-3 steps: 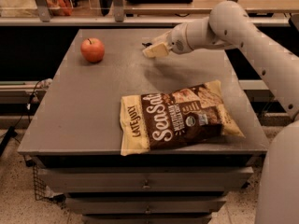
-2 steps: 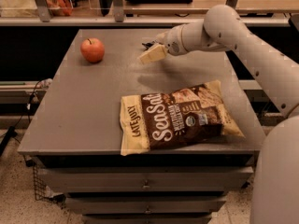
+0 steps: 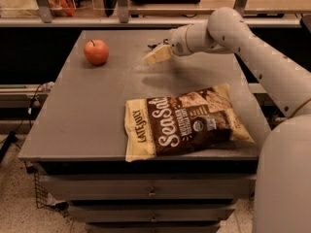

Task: Move rxbar blueberry near brown chip bag

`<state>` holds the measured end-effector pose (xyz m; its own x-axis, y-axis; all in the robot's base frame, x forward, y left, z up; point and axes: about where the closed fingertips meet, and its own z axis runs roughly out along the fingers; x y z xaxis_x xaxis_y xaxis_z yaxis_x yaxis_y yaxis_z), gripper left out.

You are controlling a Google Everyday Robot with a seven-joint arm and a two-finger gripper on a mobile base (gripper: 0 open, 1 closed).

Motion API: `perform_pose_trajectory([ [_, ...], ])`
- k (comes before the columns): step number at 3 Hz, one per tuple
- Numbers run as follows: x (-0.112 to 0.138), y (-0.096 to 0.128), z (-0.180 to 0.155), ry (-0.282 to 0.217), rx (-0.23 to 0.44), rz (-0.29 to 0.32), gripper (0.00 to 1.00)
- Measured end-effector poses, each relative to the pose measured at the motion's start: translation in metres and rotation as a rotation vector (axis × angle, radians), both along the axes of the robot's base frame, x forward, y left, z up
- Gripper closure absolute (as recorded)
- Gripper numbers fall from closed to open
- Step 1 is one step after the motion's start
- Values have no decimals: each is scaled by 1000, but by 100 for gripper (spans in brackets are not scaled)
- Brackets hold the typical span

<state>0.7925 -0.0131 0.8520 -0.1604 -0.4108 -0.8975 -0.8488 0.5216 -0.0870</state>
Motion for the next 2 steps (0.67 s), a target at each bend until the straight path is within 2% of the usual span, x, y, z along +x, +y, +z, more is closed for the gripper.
perform_pose_trajectory([
  [1, 13, -7, -4, -13, -7, -55, 16],
  [2, 23, -15, -11, -22, -15, -104, 39],
])
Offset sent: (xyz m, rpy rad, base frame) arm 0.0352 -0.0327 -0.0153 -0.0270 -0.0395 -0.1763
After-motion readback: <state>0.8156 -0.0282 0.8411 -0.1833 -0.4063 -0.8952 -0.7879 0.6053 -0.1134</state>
